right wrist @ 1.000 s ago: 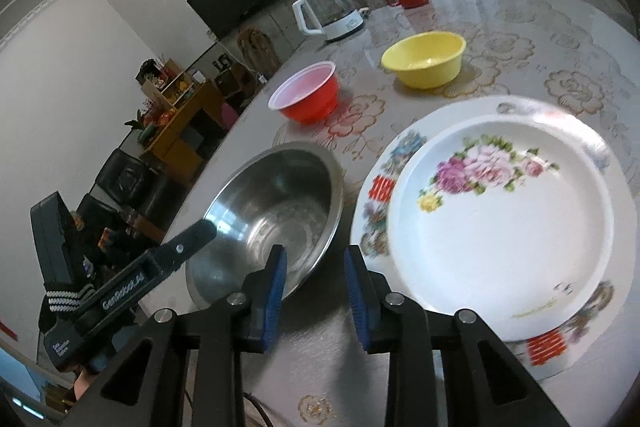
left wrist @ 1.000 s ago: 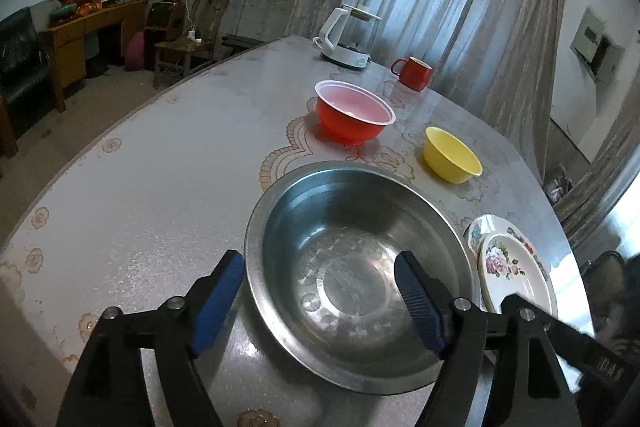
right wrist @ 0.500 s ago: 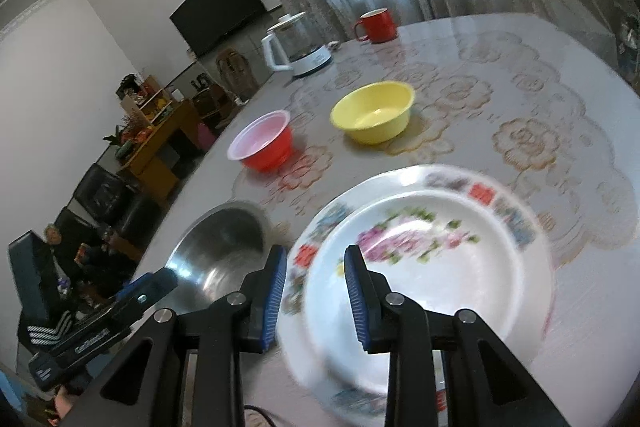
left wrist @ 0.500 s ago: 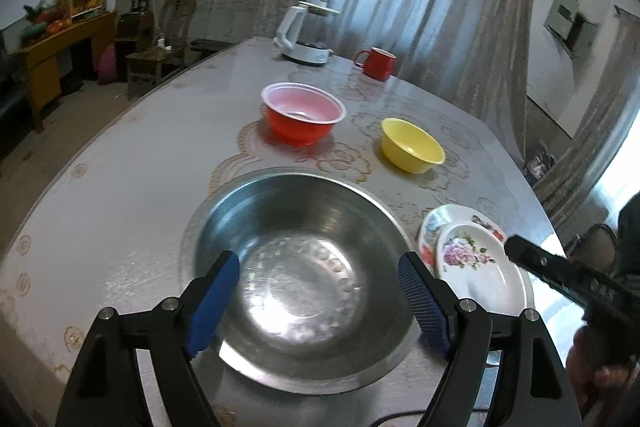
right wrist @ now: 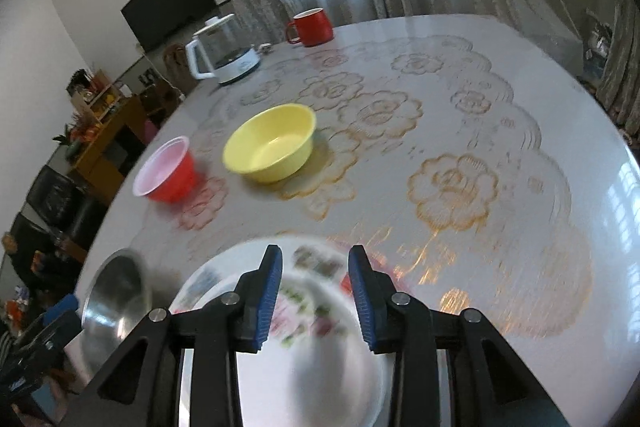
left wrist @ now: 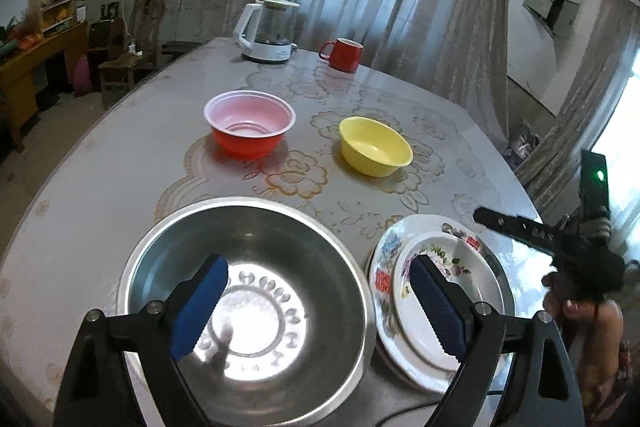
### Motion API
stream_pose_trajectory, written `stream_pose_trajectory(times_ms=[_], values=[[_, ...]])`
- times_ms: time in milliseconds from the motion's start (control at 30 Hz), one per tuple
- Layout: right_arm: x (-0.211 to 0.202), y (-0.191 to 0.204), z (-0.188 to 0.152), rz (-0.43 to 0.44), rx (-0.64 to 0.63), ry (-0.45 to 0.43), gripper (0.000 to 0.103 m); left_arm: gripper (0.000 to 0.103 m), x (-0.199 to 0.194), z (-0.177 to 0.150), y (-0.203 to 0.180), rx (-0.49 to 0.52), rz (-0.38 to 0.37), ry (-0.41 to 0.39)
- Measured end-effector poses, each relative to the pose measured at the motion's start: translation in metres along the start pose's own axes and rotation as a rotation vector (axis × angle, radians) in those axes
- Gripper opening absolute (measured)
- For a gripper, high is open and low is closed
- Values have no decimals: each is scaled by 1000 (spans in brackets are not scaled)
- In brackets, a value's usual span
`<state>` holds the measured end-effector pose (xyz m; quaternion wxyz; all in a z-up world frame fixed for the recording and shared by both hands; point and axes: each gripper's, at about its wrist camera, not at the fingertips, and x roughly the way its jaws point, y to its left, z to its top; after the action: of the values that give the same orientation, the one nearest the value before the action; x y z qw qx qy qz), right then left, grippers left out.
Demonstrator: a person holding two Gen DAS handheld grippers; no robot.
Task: Organize plates and bowls
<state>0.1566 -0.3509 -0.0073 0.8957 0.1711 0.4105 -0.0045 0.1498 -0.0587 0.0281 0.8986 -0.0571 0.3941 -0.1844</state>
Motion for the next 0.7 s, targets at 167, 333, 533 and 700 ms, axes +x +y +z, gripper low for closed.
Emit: stream_pose_trajectory(times_ms=[167, 333, 533, 700], values=[[24, -8, 25, -23, -20, 35, 41, 97, 11, 14, -5, -8, -8, 14], [51, -8, 50, 1, -6, 72, 41, 98, 22, 26, -7, -5, -5, 23], [89, -2, 82, 67, 62, 125, 41, 98, 38, 37, -6, -18, -2, 56], [125, -5, 100, 97, 160, 189, 41, 98, 49, 56, -8, -11, 10, 61]])
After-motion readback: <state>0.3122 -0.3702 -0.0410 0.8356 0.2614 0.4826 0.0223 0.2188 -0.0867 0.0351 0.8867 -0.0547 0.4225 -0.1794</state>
